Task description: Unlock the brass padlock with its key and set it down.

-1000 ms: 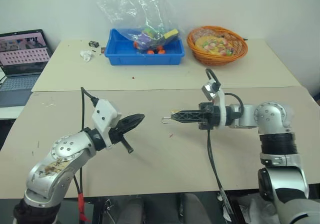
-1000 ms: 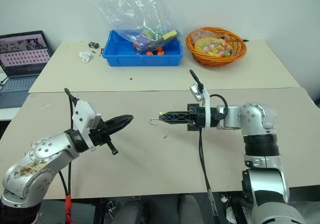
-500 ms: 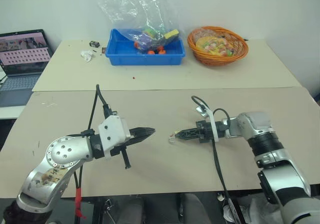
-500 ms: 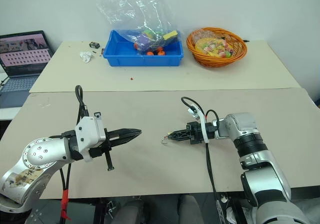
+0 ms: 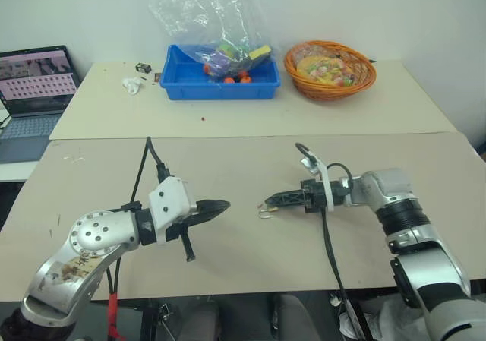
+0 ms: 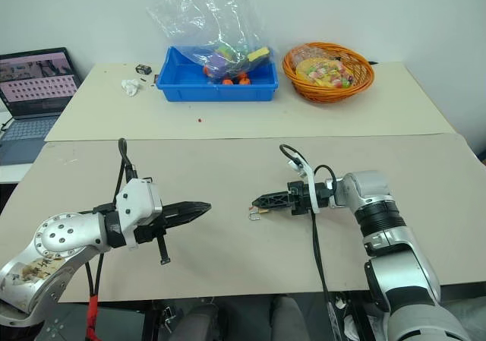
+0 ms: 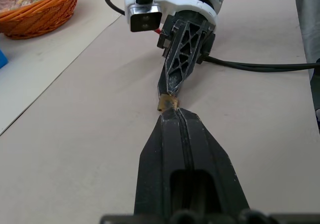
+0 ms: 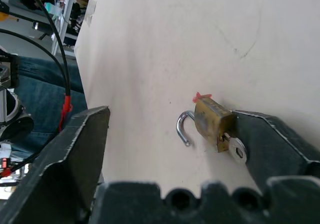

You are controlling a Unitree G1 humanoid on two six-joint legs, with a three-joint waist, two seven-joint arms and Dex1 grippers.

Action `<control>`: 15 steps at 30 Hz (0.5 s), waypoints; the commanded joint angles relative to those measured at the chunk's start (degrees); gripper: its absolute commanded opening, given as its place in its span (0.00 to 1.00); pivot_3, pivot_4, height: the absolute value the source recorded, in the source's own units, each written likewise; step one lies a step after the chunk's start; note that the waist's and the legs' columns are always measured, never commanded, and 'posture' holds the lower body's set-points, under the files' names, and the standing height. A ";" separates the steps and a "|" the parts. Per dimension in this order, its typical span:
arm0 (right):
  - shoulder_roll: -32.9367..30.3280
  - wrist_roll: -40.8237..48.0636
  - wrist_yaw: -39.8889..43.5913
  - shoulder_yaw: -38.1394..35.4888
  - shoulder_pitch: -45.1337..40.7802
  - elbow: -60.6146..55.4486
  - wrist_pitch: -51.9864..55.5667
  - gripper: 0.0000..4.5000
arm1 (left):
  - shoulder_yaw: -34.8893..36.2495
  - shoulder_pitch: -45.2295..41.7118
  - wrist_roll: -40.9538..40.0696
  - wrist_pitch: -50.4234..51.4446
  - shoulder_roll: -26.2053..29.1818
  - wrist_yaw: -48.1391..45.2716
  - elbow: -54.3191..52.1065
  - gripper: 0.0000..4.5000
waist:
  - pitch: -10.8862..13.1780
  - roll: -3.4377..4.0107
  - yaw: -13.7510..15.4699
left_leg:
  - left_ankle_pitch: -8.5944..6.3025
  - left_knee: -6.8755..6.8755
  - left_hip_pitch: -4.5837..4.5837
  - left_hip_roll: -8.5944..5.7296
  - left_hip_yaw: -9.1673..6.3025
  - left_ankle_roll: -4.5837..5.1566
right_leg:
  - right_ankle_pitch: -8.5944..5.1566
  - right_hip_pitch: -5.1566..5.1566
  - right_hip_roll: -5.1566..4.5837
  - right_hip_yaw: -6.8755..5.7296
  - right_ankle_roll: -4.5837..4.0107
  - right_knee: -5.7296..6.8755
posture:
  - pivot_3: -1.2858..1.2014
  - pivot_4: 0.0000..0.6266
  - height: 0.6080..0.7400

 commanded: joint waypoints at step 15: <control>-18.85 -14.18 4.25 0.47 17.66 -29.87 -28.75 0.98 | 0.15 -0.05 -0.34 -0.12 -0.92 0.30 2.64 0.00 | 0.02 -0.02 -0.02 | 0.03 0.16 0.00 0.01 0.01 -0.05 | -0.01 0.00 0.00 0.00 0.00 0.03 | 0.52 0.24 0.91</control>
